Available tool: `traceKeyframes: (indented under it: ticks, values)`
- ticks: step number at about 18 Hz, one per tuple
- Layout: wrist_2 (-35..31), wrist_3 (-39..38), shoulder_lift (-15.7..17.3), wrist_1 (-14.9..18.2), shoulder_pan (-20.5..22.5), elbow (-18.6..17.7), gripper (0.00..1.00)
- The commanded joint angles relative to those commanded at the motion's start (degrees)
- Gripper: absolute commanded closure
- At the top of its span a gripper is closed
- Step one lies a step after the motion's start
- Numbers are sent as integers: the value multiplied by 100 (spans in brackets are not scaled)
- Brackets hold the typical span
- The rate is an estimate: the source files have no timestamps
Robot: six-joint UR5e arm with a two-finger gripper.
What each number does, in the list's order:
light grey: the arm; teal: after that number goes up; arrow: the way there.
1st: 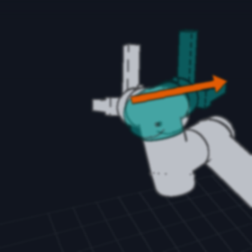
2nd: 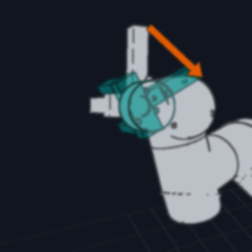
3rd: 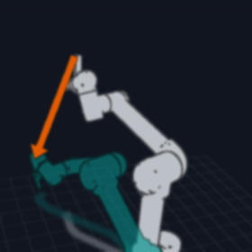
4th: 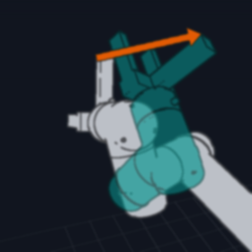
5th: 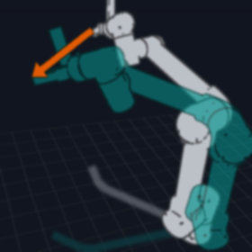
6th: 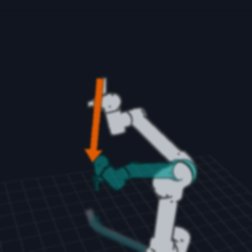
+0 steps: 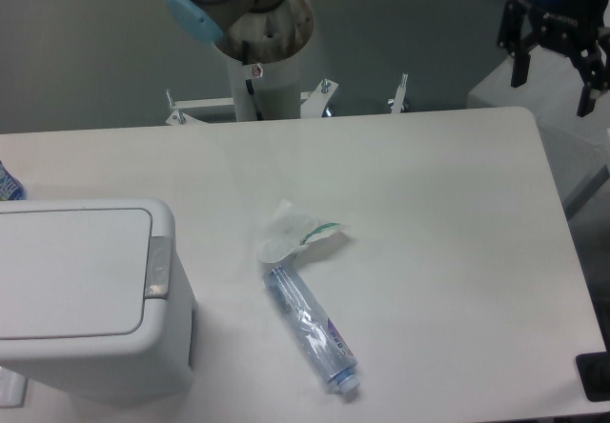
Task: Open the trash can
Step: 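Move the open gripper into view above the table toward the trash can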
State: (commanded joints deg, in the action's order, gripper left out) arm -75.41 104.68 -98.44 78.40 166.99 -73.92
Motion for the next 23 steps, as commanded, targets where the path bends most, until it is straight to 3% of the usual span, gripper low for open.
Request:
traceKeyframes:
  ticks: [8,14,18,23]
  values:
    - [403,-1026,175,26,-219,-149,0]
    - [519,-3599,193,-131,-1045,-158,0]
    - [519,-4848,115,-772,-1668,-272,0]
    - [510,-7010,-9,-2054,-2337,-649,0]
